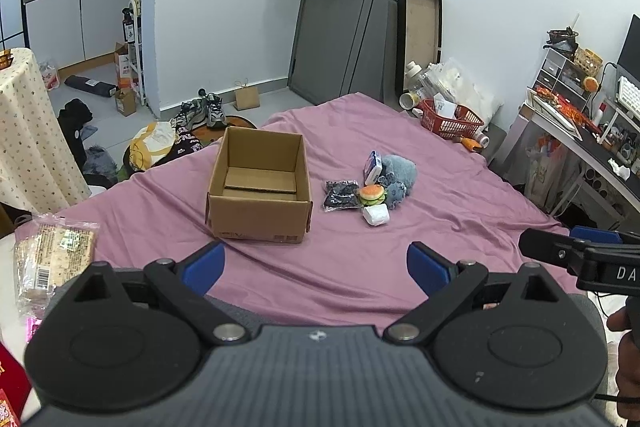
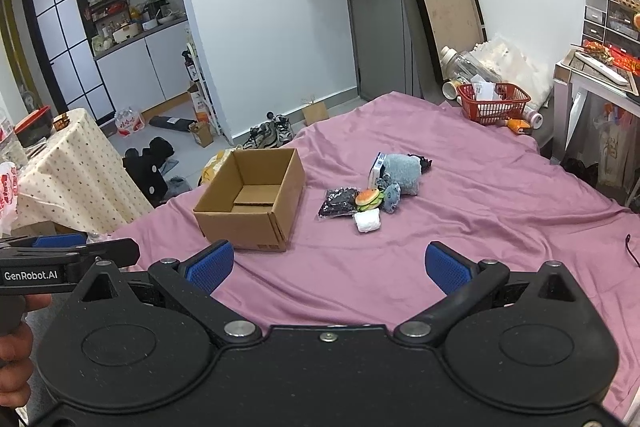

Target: Organize soft objects

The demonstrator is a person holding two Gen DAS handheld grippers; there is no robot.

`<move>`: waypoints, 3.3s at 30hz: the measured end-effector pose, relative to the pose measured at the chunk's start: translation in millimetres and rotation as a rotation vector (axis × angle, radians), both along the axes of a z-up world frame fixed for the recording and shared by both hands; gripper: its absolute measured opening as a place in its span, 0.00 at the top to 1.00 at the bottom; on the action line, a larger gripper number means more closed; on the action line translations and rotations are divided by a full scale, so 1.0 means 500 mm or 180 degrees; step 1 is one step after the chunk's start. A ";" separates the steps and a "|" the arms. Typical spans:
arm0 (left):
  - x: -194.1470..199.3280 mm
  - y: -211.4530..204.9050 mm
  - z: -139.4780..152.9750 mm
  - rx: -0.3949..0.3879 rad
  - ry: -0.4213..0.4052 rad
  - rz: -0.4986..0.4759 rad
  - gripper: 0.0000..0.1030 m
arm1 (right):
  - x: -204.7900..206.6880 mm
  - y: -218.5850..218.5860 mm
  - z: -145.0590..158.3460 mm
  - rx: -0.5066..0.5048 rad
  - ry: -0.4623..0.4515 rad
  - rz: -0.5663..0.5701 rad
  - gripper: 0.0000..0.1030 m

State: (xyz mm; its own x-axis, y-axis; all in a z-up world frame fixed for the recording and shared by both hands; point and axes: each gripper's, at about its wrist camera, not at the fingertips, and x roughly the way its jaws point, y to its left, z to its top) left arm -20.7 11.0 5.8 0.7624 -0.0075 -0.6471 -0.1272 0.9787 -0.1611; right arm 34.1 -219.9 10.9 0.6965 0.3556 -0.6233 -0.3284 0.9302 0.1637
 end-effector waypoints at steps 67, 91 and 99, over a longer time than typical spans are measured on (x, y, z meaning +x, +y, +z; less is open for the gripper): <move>0.258 -0.011 -0.109 -0.0181 0.0274 0.0176 0.07 | 0.260 -0.048 -0.132 0.0245 0.0372 0.0012 0.00; 0.459 -0.106 -0.234 -0.0379 0.0620 0.0321 0.28 | 0.506 -0.120 -0.266 0.1050 0.0918 -0.0029 0.30; 0.519 -0.134 -0.295 -0.0448 0.0704 0.0372 0.34 | 0.540 -0.124 -0.320 0.1085 0.1072 -0.0062 0.46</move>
